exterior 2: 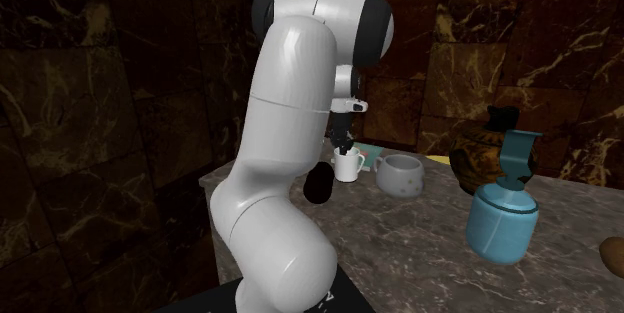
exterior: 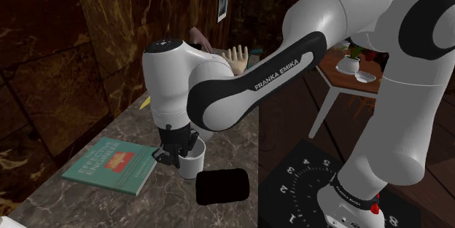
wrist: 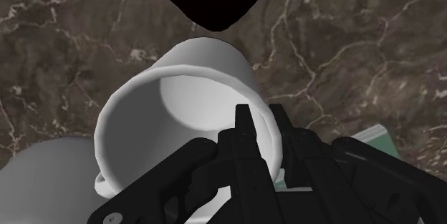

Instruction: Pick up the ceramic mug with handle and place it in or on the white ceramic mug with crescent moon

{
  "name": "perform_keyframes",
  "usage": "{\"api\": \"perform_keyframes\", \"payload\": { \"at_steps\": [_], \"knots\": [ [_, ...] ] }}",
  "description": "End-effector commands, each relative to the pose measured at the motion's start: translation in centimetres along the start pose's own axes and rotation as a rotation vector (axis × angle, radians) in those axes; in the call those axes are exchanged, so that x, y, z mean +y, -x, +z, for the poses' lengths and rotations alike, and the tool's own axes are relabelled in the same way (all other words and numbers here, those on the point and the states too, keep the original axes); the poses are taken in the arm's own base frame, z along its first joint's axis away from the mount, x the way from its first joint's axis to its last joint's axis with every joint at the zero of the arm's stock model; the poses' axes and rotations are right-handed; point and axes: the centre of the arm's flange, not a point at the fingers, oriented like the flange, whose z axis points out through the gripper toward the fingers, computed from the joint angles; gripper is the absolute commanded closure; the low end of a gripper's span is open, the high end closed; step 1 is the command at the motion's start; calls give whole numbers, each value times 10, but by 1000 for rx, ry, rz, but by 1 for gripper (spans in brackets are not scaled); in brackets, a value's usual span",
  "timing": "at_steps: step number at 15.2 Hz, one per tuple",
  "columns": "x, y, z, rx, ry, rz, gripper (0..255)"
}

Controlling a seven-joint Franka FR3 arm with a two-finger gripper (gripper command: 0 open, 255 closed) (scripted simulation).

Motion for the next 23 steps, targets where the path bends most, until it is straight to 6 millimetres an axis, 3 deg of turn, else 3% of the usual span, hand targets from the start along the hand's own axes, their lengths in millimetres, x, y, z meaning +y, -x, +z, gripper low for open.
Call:
{"api": "perform_keyframes", "payload": {
  "at_steps": [1, 23],
  "knots": [
    [1, 1, -11, 0, 0, 0, 255],
    [9, 2, -127, 0, 0, 0, 255]
  ]
}}
